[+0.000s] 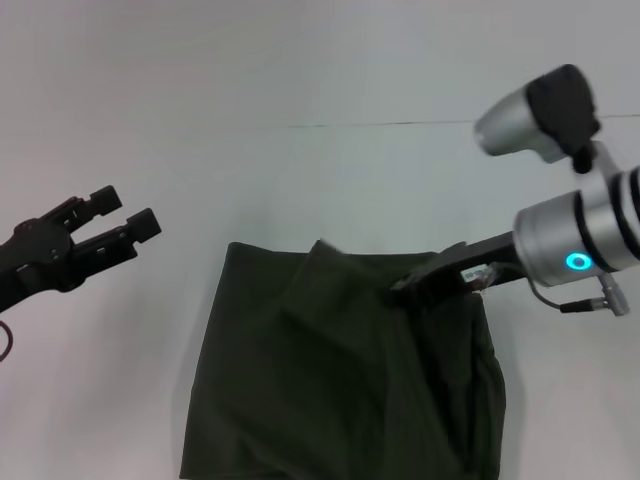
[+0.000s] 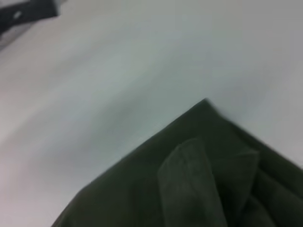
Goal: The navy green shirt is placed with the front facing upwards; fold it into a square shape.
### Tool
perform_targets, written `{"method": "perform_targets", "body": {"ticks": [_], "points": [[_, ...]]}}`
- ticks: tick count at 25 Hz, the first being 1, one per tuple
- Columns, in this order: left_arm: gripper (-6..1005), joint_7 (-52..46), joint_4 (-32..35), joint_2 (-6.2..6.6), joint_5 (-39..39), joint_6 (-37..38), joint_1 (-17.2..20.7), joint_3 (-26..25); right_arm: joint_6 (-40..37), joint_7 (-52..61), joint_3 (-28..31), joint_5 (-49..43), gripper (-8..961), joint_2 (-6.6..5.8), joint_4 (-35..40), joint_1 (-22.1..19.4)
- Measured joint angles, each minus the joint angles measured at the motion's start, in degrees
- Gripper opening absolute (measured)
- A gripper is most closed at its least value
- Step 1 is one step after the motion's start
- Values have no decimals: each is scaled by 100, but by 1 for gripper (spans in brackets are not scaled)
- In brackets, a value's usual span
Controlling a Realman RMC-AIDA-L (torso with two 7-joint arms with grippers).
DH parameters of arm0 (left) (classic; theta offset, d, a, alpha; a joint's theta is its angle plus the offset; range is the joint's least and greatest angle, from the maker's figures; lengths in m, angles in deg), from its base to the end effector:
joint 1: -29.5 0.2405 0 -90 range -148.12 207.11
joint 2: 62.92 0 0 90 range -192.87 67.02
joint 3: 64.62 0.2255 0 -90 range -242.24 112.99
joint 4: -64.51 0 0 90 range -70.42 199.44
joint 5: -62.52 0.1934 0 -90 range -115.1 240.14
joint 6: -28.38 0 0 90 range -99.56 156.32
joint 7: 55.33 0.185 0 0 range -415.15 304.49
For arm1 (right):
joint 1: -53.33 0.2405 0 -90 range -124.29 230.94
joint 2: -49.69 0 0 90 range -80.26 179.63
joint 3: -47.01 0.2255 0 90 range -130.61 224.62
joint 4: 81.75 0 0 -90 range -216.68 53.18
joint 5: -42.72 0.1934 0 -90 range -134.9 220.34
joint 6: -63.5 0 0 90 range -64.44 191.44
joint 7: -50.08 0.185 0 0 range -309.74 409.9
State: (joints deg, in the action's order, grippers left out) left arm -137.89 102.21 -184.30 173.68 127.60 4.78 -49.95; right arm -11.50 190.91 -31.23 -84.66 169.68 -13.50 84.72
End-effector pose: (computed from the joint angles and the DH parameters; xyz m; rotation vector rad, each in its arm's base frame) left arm -0.2342 0.3026 0.0374 -2.2849 -0.8572 -1.1415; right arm 0.1552 0.3395 -0.0552 -2.6827 1.0631 0.0495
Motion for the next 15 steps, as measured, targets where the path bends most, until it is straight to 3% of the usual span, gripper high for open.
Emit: {"method": "perform_targets", "body": {"ticks": [15], "points": [[964, -19, -77, -26, 0, -54, -69, -4, 1049, -501, 949, 879, 36, -8, -808, -821]]}}
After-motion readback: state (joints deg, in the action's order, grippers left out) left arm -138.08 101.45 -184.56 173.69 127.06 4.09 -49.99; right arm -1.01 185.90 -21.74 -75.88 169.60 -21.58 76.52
